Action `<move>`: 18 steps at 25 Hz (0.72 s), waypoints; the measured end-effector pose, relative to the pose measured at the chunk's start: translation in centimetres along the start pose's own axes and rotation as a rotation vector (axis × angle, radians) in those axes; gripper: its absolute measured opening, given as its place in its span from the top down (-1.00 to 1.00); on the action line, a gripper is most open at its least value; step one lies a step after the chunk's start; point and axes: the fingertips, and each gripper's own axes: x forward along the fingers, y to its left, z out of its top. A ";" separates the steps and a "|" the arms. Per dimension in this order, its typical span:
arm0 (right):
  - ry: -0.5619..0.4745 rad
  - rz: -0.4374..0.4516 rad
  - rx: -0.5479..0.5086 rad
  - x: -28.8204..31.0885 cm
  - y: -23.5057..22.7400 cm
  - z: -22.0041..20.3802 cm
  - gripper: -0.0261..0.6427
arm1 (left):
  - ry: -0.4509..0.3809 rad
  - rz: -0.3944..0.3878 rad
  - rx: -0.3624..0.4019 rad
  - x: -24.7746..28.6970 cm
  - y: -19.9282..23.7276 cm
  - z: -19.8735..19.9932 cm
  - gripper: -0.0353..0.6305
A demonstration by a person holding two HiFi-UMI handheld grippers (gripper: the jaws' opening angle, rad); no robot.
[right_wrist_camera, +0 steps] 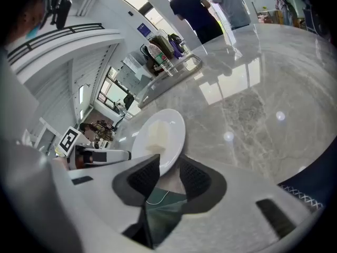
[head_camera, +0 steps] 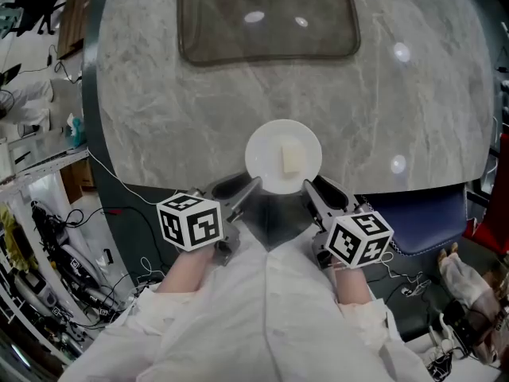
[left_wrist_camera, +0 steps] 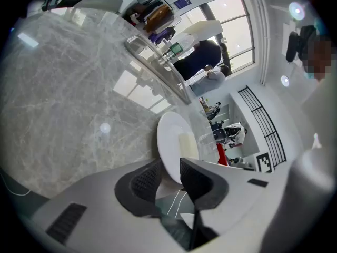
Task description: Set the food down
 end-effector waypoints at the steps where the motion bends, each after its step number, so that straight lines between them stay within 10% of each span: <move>1: -0.002 -0.004 0.001 0.0 -0.1 0.0 0.60 | -0.004 0.001 0.001 0.0 0.0 0.0 0.55; 18: -0.009 0.003 0.032 0.0 -0.8 0.2 0.78 | -0.015 0.044 0.049 0.4 0.3 0.3 0.70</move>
